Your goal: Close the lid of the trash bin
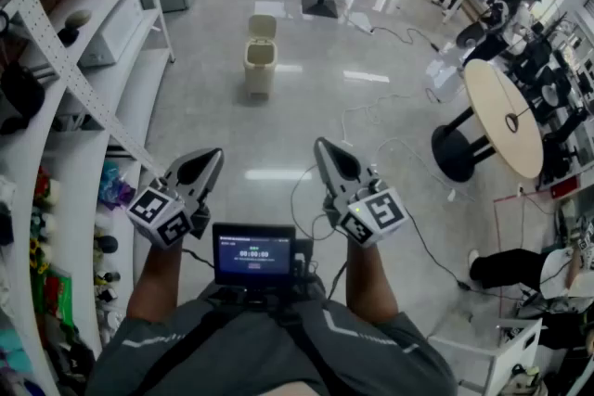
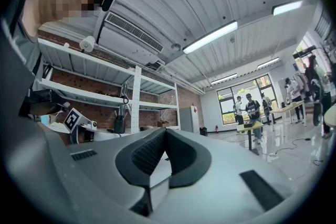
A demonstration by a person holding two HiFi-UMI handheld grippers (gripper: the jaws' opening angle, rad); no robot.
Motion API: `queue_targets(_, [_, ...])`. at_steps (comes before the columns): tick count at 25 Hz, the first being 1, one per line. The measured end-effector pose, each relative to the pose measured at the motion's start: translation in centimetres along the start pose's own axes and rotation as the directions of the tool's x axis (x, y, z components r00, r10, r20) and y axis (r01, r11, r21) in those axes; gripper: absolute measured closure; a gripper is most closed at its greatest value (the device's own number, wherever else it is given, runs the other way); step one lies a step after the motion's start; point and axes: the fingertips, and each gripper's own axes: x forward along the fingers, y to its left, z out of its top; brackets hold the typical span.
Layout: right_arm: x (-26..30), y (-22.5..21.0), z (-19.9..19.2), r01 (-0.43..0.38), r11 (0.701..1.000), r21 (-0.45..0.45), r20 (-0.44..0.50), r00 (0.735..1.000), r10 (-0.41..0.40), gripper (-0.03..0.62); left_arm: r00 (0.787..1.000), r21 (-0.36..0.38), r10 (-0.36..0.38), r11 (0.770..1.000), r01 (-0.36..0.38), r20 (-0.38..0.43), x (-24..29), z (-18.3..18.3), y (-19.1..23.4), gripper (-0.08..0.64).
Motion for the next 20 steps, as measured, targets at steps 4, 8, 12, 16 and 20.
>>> queue_targets(4, [1.6,-1.5,1.6,0.013,0.999,-0.039,0.053,0.999,-0.011,0.592,0.999,0.019,-0.02,1.0,0.019,0.042,1.9,1.5,1.3,0.558])
queue_targets(8, [2.0,-1.7,0.9,0.012,0.999,-0.039,0.029,1.0,-0.011,0.592,0.999,0.013,-0.014,1.0,0.013,0.041,1.9,1.2,1.8,0.558])
queue_targets(12, [2.1,-1.9,0.5,0.01,0.999,-0.031,0.007,1.0,-0.01,0.592,0.999,0.012,0.003,1.0,-0.003,0.046,1.9,1.4,2.0,0.558])
queue_targets(16, [2.4,-2.2,0.6,0.012,0.999,-0.034,0.011,1.0,-0.011,0.592,0.999,0.003,0.023,1.0,-0.023,0.044,1.9,1.3,2.4,0.558])
queue_targets(20, [2.5,-2.2,0.3,0.011,0.999,-0.031,-0.002,1.0,-0.011,0.592,0.998,0.007,0.029,1.0,-0.03,0.05,1.9,1.4,2.6,0.558])
